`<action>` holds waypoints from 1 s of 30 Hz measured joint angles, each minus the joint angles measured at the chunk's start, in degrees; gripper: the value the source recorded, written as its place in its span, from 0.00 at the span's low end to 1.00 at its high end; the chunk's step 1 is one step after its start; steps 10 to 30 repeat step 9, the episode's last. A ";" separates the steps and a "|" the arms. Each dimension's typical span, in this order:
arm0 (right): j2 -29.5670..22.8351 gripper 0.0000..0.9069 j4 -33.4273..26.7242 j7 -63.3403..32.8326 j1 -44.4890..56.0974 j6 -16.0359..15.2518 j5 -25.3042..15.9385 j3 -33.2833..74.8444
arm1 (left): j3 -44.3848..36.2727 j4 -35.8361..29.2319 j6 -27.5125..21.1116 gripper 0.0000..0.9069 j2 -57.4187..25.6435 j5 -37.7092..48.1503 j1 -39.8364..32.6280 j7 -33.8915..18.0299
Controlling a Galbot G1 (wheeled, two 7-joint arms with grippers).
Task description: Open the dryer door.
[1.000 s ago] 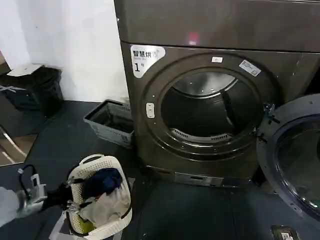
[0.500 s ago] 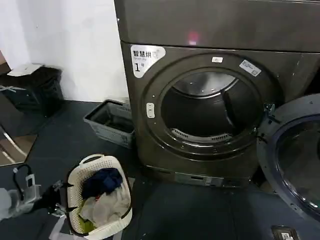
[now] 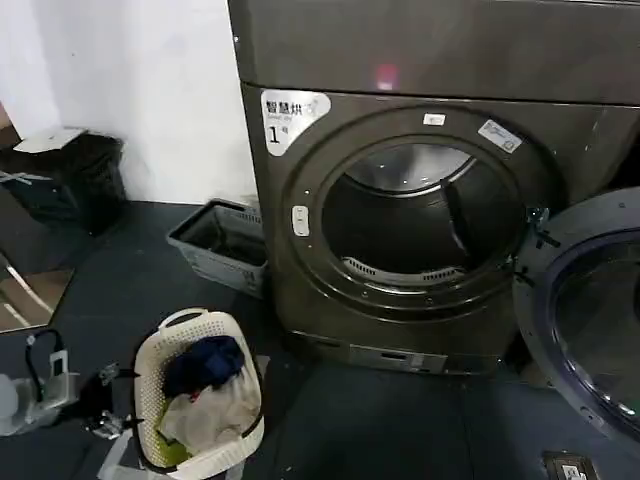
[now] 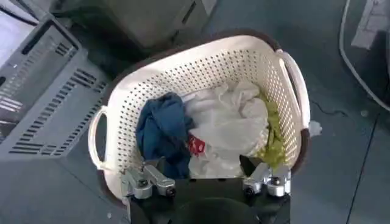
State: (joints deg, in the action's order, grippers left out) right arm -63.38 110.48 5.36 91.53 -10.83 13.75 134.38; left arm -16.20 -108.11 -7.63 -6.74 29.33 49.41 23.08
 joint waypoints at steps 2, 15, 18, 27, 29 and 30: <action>0.00 1.00 0.00 0.01 0.06 0.00 0.03 0.11 | 0.01 0.00 -0.02 1.00 -0.03 -0.04 -0.04 0.11; 0.17 1.00 -0.73 0.53 0.15 -0.03 0.09 0.65 | 0.59 -0.05 -0.23 1.00 -0.53 -0.66 0.03 0.09; 0.17 1.00 -0.73 0.53 0.15 -0.03 0.09 0.65 | 0.59 -0.05 -0.23 1.00 -0.53 -0.66 0.03 0.09; 0.17 1.00 -0.73 0.53 0.15 -0.03 0.09 0.65 | 0.59 -0.05 -0.23 1.00 -0.53 -0.66 0.03 0.09; 0.17 1.00 -0.73 0.53 0.15 -0.03 0.09 0.65 | 0.59 -0.05 -0.23 1.00 -0.53 -0.66 0.03 0.09; 0.17 1.00 -0.73 0.53 0.15 -0.03 0.09 0.65 | 0.59 -0.05 -0.23 1.00 -0.53 -0.66 0.03 0.09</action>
